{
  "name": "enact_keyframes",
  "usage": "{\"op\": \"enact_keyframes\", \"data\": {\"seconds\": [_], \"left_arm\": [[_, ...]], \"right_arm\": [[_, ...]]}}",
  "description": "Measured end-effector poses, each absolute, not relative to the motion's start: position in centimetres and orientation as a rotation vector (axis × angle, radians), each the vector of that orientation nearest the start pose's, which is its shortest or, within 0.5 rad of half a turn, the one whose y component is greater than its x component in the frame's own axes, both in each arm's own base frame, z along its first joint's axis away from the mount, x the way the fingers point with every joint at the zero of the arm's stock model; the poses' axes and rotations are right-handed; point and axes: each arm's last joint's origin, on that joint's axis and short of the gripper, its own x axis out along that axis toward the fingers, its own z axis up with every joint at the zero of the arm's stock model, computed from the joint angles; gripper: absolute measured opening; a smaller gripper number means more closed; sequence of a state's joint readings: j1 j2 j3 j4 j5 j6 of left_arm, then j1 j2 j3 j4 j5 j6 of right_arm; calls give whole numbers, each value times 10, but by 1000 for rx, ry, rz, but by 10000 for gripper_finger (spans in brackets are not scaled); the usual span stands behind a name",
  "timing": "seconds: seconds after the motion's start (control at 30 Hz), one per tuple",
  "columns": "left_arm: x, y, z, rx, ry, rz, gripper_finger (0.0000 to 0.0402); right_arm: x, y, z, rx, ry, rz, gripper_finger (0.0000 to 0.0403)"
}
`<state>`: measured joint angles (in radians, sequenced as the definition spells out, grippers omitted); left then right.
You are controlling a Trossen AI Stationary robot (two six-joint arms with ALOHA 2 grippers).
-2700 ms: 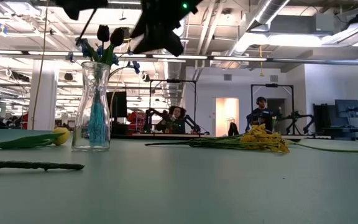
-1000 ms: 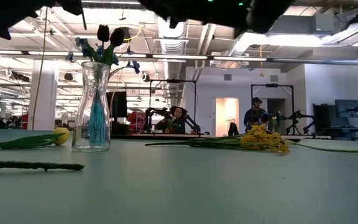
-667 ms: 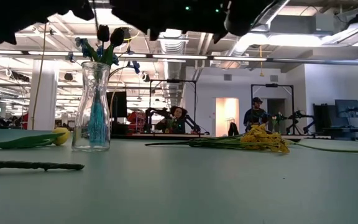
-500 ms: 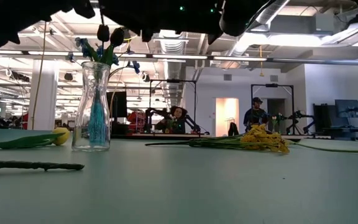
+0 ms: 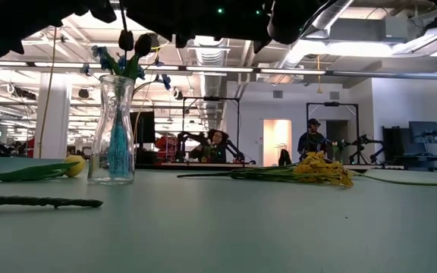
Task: Sort flowers into vase by color
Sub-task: Put the blue flowers into the blue vase
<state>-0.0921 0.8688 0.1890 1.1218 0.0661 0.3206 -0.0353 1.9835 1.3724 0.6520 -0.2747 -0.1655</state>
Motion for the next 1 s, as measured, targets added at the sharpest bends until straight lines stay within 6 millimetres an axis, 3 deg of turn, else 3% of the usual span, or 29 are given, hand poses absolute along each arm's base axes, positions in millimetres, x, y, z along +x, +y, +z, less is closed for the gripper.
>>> {"op": "enact_keyframes", "data": {"seconds": [0.5, 0.73, 1.0], "left_arm": [[164, -16, 239, 314, -462, -52, 0], [164, -16, 240, 315, -462, -38, 0], [165, -15, 238, 317, -444, -28, 0]], "right_arm": [[458, 1, 264, -202, -100, 210, 194], [480, 3, 244, -212, -21, 199, 194], [480, -4, 248, -205, 30, 176, 183]]}}
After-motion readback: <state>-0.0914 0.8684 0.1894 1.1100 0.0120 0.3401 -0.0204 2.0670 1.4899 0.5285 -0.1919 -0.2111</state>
